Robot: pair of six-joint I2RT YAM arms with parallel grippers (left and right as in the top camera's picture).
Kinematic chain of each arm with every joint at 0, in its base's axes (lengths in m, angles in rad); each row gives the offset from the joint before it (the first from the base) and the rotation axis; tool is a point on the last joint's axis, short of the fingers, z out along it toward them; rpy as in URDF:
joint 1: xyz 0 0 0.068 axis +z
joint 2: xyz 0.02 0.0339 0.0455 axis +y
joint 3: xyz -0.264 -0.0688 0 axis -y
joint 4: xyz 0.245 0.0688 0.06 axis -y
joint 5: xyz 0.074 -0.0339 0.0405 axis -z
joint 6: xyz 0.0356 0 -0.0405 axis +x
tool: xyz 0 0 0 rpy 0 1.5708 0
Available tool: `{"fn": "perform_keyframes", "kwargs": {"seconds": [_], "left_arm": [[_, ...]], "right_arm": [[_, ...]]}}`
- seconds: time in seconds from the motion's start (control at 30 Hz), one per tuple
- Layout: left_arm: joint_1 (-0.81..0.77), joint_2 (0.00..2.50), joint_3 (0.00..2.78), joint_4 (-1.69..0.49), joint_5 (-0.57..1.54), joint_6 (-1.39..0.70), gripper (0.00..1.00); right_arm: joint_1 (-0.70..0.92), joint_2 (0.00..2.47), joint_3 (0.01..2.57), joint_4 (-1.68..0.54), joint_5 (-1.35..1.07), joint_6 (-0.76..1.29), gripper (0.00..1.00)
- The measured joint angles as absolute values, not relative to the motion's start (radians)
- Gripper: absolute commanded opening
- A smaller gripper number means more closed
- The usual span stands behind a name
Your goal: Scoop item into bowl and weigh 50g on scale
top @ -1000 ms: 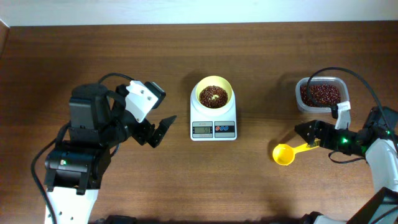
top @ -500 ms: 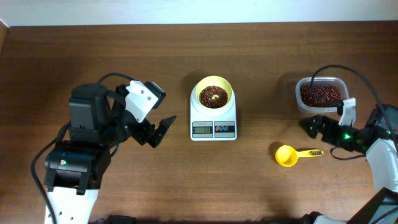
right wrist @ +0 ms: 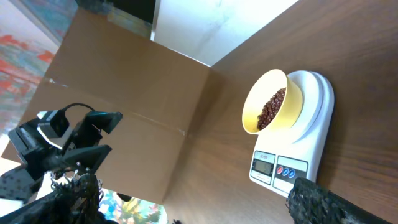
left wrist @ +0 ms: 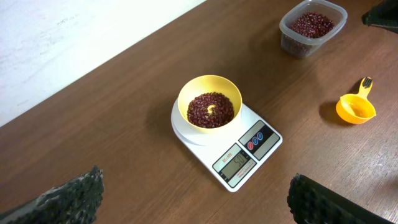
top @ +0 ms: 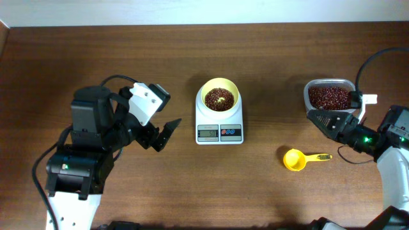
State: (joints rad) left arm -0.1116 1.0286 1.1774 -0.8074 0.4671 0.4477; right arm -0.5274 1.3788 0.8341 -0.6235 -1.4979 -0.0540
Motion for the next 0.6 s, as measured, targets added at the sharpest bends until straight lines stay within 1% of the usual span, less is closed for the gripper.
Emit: {"fn": "perform_keyframes", "kwargs": {"seconds": [0.13, 0.23, 0.37, 0.43, 0.5, 0.53, 0.6], "left_arm": [[-0.112, 1.029, 1.177, -0.807, 0.467, 0.448, 0.99], [-0.112, 1.029, 1.177, -0.808, 0.467, 0.448, 0.99], [-0.112, 1.029, 1.177, -0.808, 0.467, 0.448, 0.99], [-0.112, 1.029, 1.177, -0.808, 0.467, 0.448, 0.99], [-0.112, 1.029, 1.177, -0.807, 0.467, 0.448, 0.99], [-0.112, 1.029, 1.177, -0.807, 0.467, 0.448, 0.99], [-0.112, 1.029, 1.177, -0.806, 0.467, 0.448, 0.99]], "right_arm": [[-0.527, 1.379, 0.834, -0.623, -1.421, -0.034, 0.99], [-0.527, 1.379, 0.835, -0.677, -1.331, -0.043, 0.99], [-0.527, 1.377, 0.841, -0.939, -1.180, -0.229, 0.99], [-0.519, 1.377, 0.841, -0.979, -1.093, -0.262, 0.99], [-0.484, 1.375, 0.841, -0.953, -1.035, -0.274, 0.99], [-0.447, 1.365, 0.841, -0.904, -1.002, -0.264, 0.99], [-0.342, 1.307, 0.840, -0.788, -0.909, -0.181, 0.99]]}}
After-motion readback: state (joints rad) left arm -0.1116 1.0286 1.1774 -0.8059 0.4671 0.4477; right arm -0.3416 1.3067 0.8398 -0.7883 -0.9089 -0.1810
